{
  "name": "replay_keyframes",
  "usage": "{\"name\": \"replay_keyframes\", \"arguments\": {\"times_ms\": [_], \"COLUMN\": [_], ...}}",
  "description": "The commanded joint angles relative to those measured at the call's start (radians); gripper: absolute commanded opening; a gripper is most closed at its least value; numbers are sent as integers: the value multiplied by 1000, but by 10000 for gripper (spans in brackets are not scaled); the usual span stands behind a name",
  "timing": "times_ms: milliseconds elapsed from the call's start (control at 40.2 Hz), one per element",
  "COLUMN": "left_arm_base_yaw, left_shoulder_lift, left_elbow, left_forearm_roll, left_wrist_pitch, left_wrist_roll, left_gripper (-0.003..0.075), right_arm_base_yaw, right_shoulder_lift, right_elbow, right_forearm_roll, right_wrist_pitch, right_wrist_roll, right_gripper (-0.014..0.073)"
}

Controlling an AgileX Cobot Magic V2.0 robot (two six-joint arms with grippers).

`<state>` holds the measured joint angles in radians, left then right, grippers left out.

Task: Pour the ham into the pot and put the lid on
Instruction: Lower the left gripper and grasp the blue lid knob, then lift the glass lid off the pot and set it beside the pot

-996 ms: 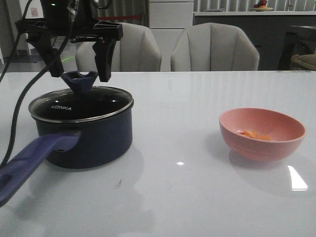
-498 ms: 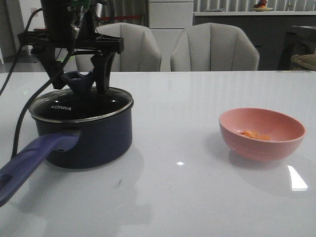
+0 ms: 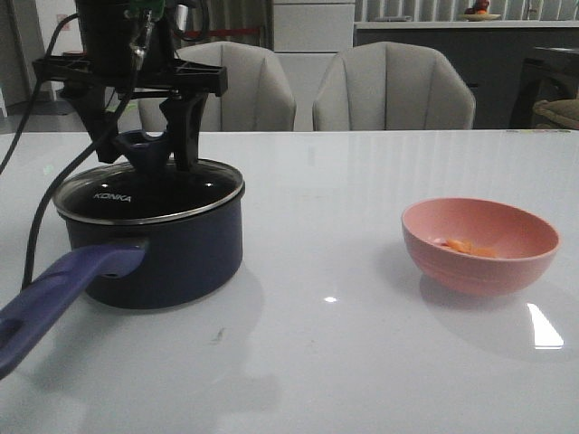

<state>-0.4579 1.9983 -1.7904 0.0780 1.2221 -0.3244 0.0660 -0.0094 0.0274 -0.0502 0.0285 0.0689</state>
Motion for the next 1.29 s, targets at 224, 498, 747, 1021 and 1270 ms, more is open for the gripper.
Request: {"name": "replay_keyframes", "arguments": {"times_ms": [224,498,747,1021,1270], "left_arm_base_yaw": [-7,62,243,441,470], "left_shoulder_lift": [-62,-116,-226,-290,-288], "left_elbow": [-131,-137,-62,159,322], "left_forearm_roll": [-2,-22,-24,-28,-28], "left_wrist_pitch": [46,46,46,-22,-230], "left_wrist_roll": [23,94,159,198,219], "left_gripper": [248,248,248,248,249], "right_arm_base_yaw": [-6,-6,-6,-6,-6], "right_shoulder_lift": [-21,-21,-21,-21,-21], "right_elbow": [-6,-6,-6,-6,-6], "right_forearm_roll": [-9,-9,-9,-9,-9], "right_wrist_pitch": [-81,-81,-81,-81,-81], "right_wrist_roll": [5,5,5,5,5], "right_gripper": [164,164,164,164,164]}}
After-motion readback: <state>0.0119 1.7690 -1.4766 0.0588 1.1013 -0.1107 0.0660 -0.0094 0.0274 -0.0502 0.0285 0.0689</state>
